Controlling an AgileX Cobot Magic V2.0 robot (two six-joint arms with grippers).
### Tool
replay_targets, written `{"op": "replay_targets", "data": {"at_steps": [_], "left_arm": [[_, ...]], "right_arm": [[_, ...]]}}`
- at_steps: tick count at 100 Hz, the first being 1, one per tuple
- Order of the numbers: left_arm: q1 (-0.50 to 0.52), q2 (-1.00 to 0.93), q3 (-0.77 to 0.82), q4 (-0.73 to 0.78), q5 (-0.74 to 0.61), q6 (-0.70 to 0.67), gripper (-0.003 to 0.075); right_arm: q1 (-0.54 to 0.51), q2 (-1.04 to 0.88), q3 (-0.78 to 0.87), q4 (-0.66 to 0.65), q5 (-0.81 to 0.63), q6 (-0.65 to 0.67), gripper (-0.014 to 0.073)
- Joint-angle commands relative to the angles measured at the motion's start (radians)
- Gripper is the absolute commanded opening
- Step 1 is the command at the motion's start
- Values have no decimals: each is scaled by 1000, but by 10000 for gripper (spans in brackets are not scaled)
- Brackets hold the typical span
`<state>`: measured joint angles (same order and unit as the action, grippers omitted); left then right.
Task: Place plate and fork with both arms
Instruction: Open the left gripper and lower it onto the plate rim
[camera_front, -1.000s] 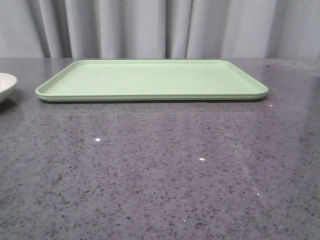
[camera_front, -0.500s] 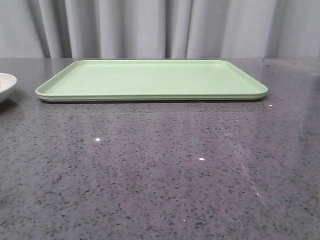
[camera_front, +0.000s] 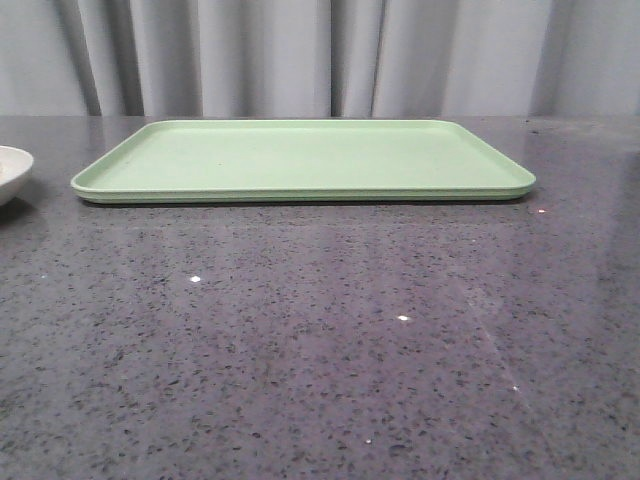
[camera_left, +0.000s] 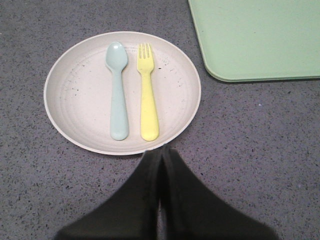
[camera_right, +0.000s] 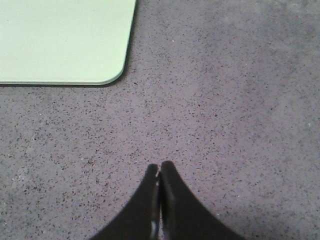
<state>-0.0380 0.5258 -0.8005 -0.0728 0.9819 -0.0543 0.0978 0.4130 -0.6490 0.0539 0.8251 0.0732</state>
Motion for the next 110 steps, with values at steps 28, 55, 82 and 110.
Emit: {"op": "replay_targets", "data": {"at_steps": [28, 55, 82, 110], "left_arm": [[3, 13, -34, -13, -42, -4, 264], [3, 13, -34, -13, -49, -4, 509], [3, 23, -42, 87, -66, -112, 487], [3, 158, -108, 207, -79, -142, 483]], "right_arm": [[-5, 15, -32, 5, -41, -1, 213], [-5, 15, -32, 5, -40, -1, 527], [-5, 15, -32, 5, -40, -1, 526], [-5, 15, -32, 5, -40, -1, 526]]}}
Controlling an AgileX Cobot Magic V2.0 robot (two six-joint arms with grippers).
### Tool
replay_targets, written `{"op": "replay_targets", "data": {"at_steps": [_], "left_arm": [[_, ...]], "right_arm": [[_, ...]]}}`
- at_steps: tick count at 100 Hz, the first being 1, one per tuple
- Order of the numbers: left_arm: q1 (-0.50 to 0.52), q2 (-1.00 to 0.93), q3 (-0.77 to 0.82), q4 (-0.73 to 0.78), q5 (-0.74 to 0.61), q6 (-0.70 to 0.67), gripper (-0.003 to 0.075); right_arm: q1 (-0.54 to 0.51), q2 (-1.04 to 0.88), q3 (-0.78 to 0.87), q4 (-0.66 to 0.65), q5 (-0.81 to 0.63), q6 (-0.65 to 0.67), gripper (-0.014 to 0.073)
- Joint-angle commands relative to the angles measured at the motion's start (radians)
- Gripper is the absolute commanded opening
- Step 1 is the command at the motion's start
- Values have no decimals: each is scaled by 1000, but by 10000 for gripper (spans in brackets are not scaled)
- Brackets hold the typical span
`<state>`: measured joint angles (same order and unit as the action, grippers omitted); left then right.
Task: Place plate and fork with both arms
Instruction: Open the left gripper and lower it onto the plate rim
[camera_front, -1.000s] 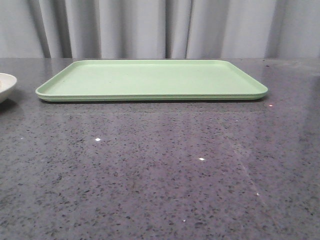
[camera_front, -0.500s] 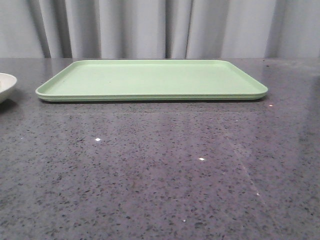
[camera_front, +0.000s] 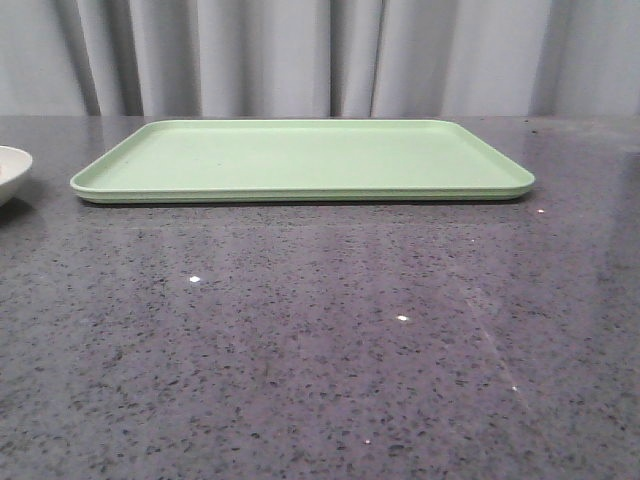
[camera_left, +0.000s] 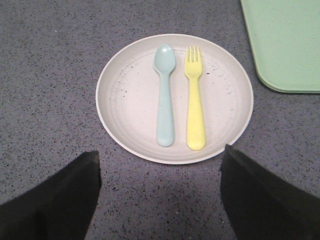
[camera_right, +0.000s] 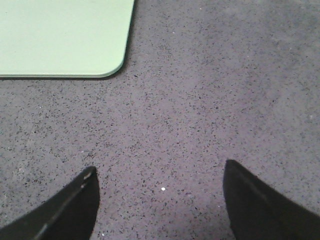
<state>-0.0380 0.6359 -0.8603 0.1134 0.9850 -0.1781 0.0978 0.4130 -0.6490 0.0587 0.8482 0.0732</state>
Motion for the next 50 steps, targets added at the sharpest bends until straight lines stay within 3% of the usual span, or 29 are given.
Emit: {"op": "replay_targets", "data": {"at_steps": [1, 24, 38, 50], "left_arm": [[3, 53, -51, 21, -84, -18, 483], [14, 208, -92, 57, -136, -18, 483], [87, 291, -99, 27, -190, -11, 483], [179, 353, -99, -49, -227, 81, 483]], "right_arm": [[-5, 15, -32, 0, -63, -1, 526], [-5, 15, -32, 0, -63, -1, 526], [-5, 15, -32, 0, -63, -1, 526], [-5, 15, -32, 0, -63, -1, 526]]}}
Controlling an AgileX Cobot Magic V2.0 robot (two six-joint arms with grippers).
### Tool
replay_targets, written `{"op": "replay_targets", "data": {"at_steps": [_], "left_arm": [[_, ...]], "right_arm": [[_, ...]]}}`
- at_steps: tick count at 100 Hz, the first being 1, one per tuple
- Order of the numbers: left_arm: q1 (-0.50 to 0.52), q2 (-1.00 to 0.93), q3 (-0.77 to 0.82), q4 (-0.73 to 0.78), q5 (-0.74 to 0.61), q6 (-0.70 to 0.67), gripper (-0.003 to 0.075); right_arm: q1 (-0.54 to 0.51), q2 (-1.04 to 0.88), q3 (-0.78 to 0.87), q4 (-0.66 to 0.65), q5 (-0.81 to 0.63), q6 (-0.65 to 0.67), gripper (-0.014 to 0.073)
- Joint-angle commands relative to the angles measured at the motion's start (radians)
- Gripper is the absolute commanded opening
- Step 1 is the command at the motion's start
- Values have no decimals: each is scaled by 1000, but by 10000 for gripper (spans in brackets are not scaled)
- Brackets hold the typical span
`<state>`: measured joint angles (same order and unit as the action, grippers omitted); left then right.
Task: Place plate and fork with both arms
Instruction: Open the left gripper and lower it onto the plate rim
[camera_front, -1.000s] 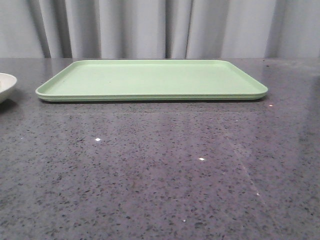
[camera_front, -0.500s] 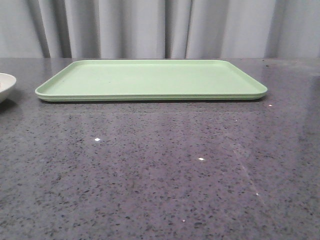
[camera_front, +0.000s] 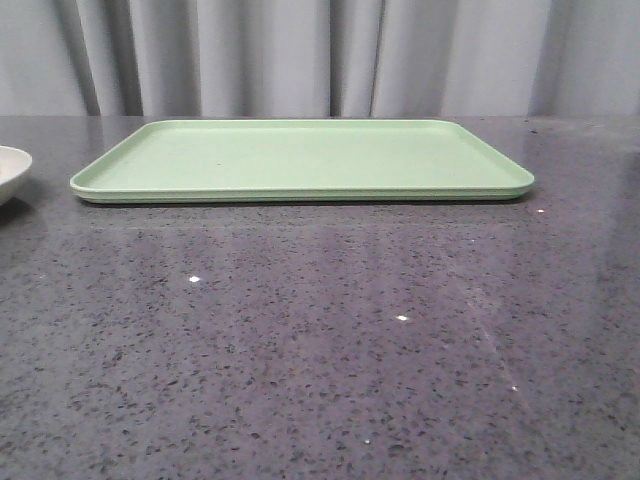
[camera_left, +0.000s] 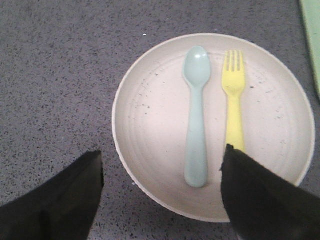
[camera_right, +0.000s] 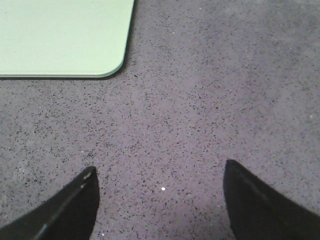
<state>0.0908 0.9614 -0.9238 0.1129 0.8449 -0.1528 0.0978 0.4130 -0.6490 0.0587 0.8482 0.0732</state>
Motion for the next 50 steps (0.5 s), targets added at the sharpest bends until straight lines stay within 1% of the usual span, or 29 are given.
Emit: {"op": "replay_targets", "data": {"at_steps": [1, 13, 18, 31, 39, 50], "left_arm": [[63, 35, -36, -55, -87, 73, 483], [158, 101, -36, -197, -140, 177, 483], [194, 134, -37, -235, -159, 198, 483], [279, 234, -57, -315, -158, 274, 483], [304, 293, -72, -363, -154, 315, 483], [312, 372, -96, -368, -154, 321, 483]], "right_arm": [[-5, 15, -32, 0, -63, -1, 526], [-5, 15, -32, 0, -63, -1, 526], [-5, 15, -32, 0, -63, -1, 526], [-5, 15, -32, -2, -63, -1, 526], [-5, 15, -32, -2, -63, -1, 526], [-5, 15, -32, -2, -63, -1, 526]]}}
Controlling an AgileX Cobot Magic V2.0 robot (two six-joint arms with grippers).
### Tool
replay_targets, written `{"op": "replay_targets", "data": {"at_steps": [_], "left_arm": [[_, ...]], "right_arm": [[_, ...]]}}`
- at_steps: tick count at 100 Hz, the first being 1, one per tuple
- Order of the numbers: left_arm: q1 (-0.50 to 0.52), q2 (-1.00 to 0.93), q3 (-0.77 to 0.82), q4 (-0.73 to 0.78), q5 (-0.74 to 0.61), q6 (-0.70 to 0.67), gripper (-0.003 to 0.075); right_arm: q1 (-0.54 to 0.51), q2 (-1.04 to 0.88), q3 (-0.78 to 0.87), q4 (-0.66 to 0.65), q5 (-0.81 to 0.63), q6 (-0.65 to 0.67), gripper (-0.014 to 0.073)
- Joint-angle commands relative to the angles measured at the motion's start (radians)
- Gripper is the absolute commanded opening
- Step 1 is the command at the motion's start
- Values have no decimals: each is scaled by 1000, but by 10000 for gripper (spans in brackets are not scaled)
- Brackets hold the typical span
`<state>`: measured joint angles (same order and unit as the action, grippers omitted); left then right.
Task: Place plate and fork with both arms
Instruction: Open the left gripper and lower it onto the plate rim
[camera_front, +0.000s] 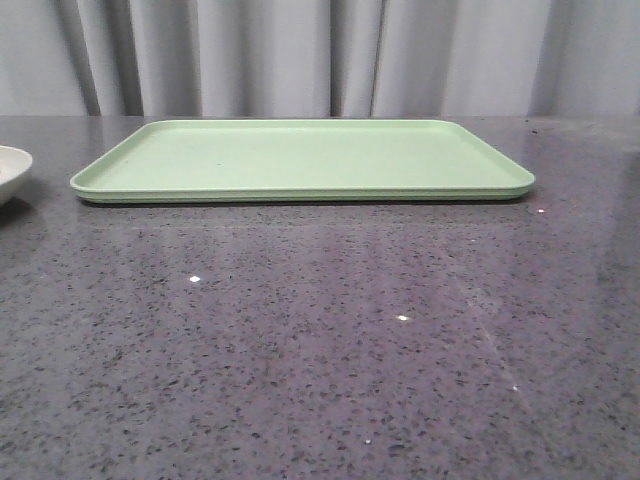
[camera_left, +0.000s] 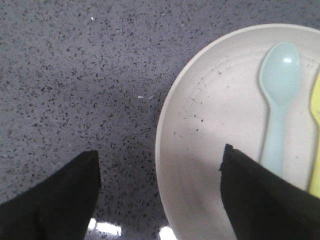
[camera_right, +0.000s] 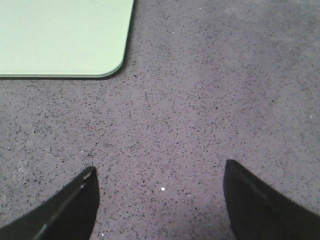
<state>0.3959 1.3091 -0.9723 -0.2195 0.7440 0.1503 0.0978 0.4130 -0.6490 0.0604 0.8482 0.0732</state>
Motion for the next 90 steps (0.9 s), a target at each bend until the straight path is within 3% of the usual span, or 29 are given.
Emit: {"op": "replay_targets", "data": {"at_steps": [1, 90], "left_arm": [[7, 28, -53, -35, -53, 20, 483], [7, 222, -87, -116, -61, 65, 483]], "right_arm": [[-5, 15, -32, -3, -63, -1, 526], [-5, 15, -32, -3, -63, -1, 526]]}}
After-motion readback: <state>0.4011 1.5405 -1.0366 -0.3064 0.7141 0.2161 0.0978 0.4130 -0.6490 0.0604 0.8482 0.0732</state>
